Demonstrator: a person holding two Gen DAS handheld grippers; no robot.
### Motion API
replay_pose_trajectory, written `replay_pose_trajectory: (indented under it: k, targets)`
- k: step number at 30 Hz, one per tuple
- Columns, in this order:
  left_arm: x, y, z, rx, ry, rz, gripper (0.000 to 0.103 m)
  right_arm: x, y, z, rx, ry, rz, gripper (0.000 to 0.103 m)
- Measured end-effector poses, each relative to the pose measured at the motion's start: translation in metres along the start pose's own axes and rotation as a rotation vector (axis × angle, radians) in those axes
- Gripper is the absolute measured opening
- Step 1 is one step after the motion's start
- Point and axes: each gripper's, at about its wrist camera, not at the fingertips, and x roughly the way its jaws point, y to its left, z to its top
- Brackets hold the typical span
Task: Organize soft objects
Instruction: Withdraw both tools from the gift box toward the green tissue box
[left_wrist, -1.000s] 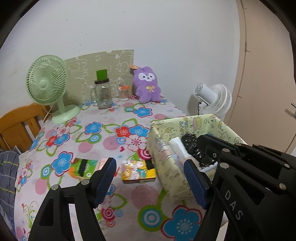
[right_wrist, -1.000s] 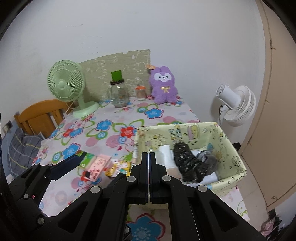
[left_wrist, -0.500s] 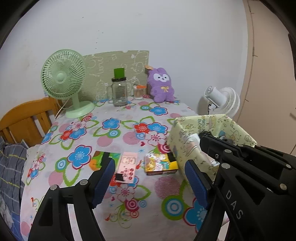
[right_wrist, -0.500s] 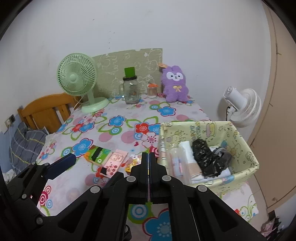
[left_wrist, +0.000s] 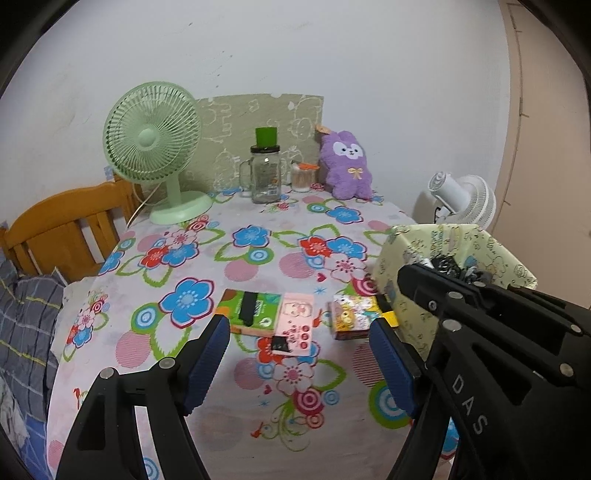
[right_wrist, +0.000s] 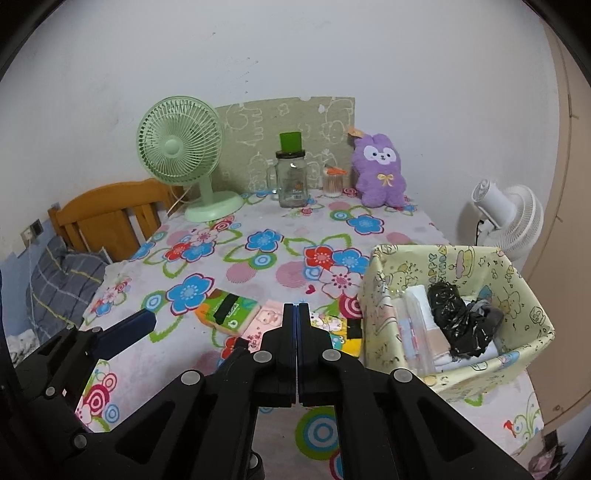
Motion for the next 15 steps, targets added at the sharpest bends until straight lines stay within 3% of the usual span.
replay_pose_trajectory:
  k: [15]
  targets:
    - [0.03,0.03,-0.013,-0.023,0.059,0.029,0.08,0.043,0.023,-0.011,-0.008,0.104,-0.006,0.004]
